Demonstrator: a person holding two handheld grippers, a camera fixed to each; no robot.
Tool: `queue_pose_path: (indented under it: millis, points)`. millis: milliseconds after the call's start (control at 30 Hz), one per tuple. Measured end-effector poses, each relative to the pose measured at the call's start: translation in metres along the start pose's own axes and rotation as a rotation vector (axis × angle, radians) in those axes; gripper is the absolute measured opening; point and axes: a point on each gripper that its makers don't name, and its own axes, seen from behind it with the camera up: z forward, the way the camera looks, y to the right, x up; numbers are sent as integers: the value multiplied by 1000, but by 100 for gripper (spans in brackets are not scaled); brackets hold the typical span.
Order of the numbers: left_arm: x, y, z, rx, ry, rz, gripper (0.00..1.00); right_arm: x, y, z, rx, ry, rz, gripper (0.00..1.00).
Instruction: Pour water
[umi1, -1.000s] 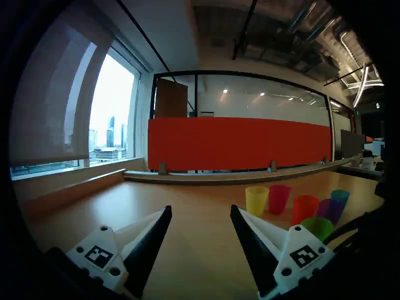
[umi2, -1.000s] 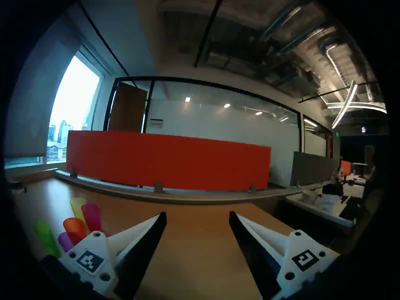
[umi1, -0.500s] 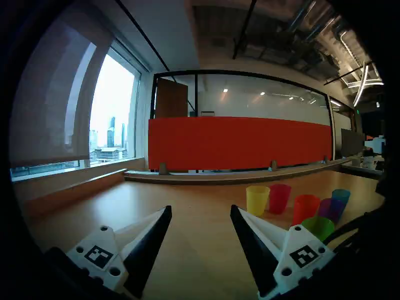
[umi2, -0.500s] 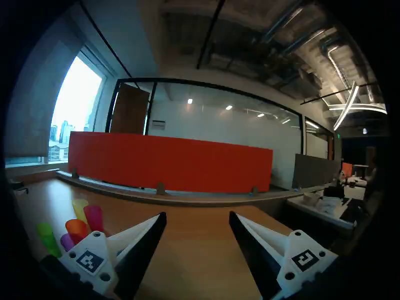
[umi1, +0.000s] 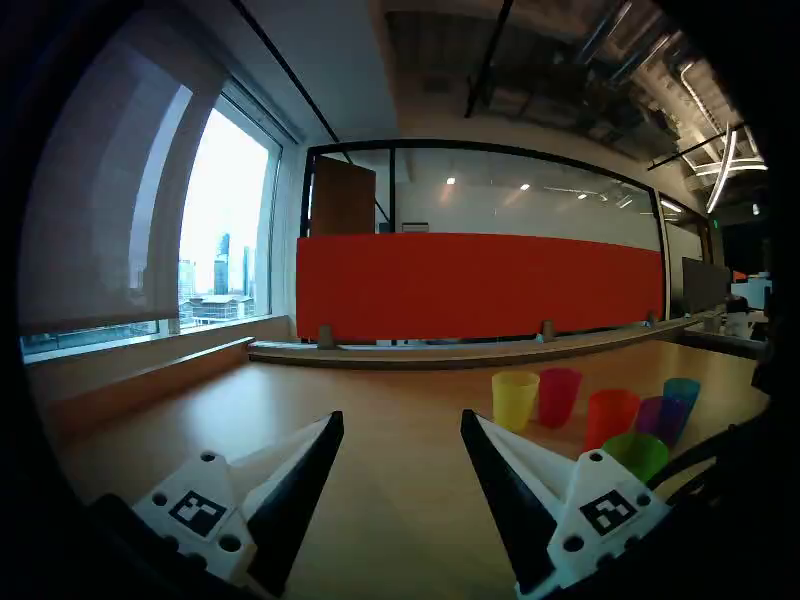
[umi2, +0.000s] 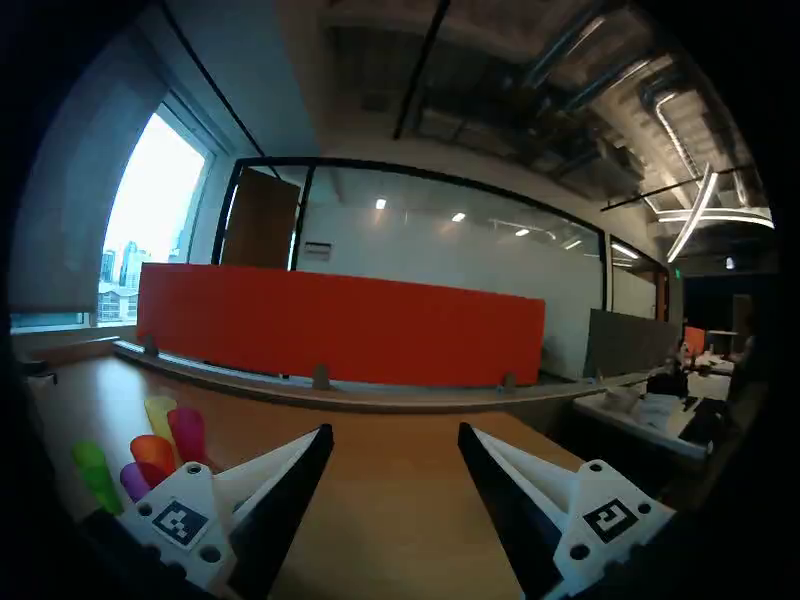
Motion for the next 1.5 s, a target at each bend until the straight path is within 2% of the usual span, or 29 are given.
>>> queue_pose_path:
  millis: [167,367,467,767,967,1067,1267,1500]
  points:
    - [1,0,0,0,0,0,87,-1,-1,-1,-9,25,-4,97]
    - [1,0,0,0,0,0,87,-14,-13,0,20,28,-21,98]
    - [0,0,0,0,0,0,87,-18,-16,1,22,40,-11,98]
    - [0,-1,-1,0,0,0,87,-44,-33,4,100,35,34,99]
    - [0,0,-1,0,0,0,87,-60,-29,8,88,7,43,99]
    - [0,0,0,0,0,0,87,-62,-29,9,103,10,47,99]
    - [-1,-1,0,0,0,0,87,-66,-27,10,111,8,93,99]
    - [-1,0,-1,0,0,0,87,-73,-29,10,115,-5,100,99]
